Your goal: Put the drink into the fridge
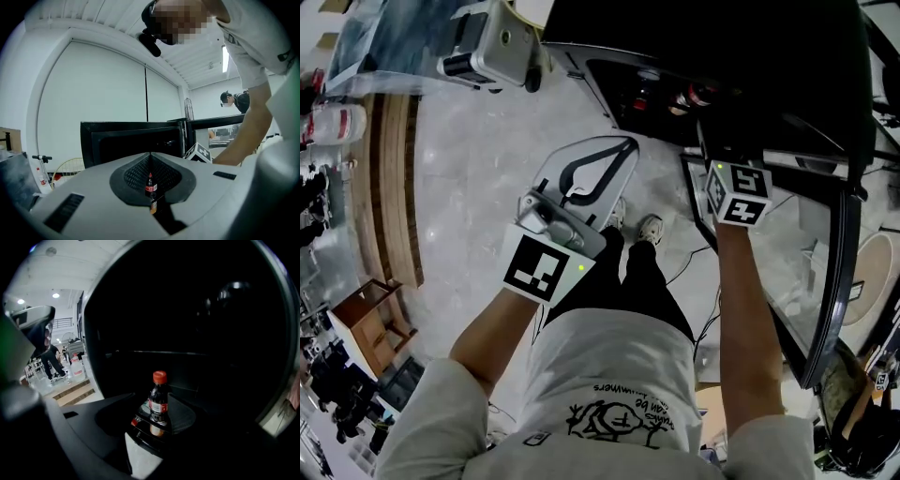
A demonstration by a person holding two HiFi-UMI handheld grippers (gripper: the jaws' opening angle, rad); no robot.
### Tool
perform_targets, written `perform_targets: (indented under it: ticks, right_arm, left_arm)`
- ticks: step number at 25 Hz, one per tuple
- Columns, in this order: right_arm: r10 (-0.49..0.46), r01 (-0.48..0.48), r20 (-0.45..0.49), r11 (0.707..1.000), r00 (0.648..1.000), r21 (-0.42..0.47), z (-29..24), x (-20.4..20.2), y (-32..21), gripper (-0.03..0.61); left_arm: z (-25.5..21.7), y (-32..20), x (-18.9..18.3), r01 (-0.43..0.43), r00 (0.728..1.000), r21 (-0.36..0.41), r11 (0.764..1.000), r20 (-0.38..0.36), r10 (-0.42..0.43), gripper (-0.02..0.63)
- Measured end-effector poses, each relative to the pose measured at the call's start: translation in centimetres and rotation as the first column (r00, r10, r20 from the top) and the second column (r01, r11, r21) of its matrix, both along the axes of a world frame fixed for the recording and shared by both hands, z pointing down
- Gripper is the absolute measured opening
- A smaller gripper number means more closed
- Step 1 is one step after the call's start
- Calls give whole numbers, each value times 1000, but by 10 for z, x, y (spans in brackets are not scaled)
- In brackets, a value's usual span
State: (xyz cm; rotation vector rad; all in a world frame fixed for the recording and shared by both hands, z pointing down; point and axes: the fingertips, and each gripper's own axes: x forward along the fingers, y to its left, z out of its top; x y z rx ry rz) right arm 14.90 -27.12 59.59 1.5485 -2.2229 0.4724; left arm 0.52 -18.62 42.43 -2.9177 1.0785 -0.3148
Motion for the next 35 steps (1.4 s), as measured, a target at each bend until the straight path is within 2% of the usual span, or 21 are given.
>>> perform_targets:
  ticks: [5, 11, 14, 21, 27, 35]
  right_arm:
    - [-27, 28, -6, 999, 1000, 44, -39, -8, 24, 156]
    - [-64, 61, 31, 993, 997, 104, -99, -22, 53, 115]
    - [-84, 74, 61, 988, 995, 139, -132, -28, 66, 97]
    - [-167, 151, 52, 963, 985, 225, -207, -45, 97, 64]
    - [-204, 180, 65, 948, 977, 262, -264, -54, 120, 42]
    - [-241, 215, 49, 927, 969, 308, -323, -57, 137, 23]
  left_arm:
    - [-18, 10, -1, 5, 1000, -14, 1000, -24, -5, 21]
    - [-55, 20, -7, 28, 996, -27, 999, -79, -30, 21]
    - [-69, 21, -10, 54, 996, -36, 998, -75, -57, 21]
    - [-106, 31, -10, 59, 993, -28, 998, -99, -62, 21]
    - [-136, 43, -7, 46, 990, -43, 998, -130, -52, 21]
    - [-178, 52, -3, 31, 987, -14, 999, -155, -33, 21]
